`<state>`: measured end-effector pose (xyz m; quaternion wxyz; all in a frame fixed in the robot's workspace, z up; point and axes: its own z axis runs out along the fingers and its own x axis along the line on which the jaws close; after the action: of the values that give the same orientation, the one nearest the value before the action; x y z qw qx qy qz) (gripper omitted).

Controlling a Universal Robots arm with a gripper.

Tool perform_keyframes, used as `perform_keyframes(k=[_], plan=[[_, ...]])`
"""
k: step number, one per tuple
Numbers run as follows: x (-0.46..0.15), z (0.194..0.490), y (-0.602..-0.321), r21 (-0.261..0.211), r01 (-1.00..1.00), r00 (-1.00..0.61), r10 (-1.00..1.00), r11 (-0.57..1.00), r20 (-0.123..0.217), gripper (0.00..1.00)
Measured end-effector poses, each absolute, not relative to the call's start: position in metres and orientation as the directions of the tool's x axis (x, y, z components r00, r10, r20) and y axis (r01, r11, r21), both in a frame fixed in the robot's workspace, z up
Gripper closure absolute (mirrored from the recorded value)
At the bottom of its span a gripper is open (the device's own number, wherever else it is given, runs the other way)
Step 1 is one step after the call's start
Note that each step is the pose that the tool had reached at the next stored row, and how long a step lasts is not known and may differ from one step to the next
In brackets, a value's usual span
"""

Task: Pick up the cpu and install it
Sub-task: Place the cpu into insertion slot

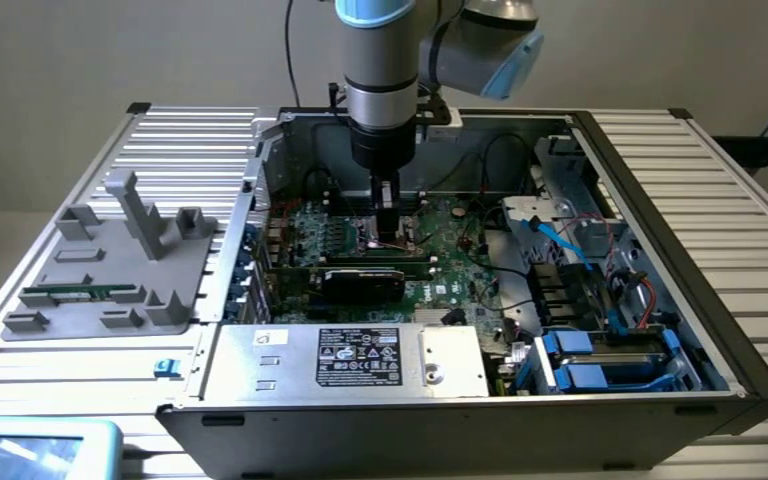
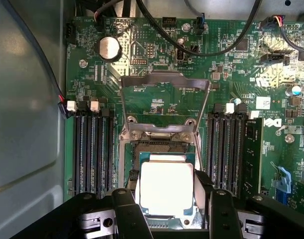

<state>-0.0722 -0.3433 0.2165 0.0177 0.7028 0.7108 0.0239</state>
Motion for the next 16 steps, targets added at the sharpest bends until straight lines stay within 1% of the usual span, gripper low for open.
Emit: perform_keyframes(k=[16], plan=[[-0.0716, 0.2077, -0.3404, 0.061, 0.998, -0.011, 1.000, 0.011, 0.012, 0.47]])
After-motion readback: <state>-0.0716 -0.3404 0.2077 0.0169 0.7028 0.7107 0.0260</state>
